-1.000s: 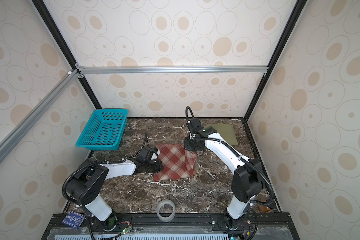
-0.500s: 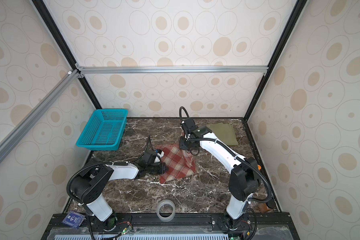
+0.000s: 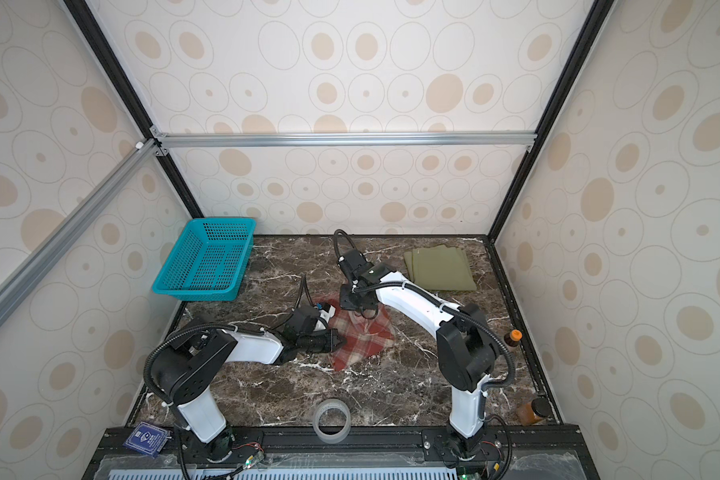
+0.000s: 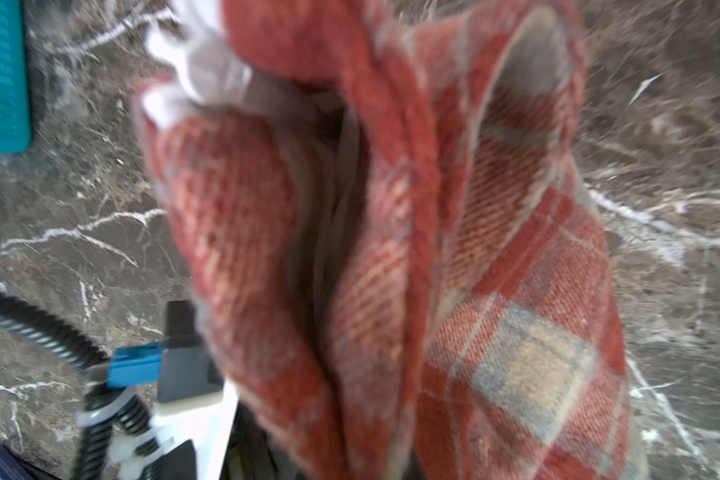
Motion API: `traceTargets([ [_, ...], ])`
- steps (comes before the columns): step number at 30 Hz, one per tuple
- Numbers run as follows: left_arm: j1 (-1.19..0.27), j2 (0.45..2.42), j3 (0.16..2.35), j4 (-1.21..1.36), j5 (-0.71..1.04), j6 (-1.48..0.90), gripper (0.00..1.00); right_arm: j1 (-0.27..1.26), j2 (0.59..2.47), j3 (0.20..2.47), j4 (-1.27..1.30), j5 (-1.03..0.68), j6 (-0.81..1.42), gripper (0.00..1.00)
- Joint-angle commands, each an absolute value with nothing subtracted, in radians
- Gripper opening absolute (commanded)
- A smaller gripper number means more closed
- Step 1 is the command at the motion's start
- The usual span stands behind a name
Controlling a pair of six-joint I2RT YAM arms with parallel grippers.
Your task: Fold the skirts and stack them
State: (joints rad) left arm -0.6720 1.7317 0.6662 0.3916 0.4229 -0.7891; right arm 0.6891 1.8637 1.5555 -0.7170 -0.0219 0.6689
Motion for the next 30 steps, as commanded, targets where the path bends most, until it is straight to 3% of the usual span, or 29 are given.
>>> traceTargets([
  [1, -0.672, 1.64, 0.676, 0.258, 0.389, -0.785, 0.02, 0.696, 1.861, 1.559, -0.707, 0.004, 0.68, 0.0],
  [8, -0.632, 1.526, 0.672, 0.138, 0.36, -0.748, 0.03, 0.705, 1.867, 1.567, -0.75, 0.045, 0.644, 0.0],
  [30, -0.63, 1.615, 0.568, 0.256, 0.381, -0.772, 0.02, 0.772, 1.999, 1.614, -0.745, 0.117, 0.65, 0.0],
])
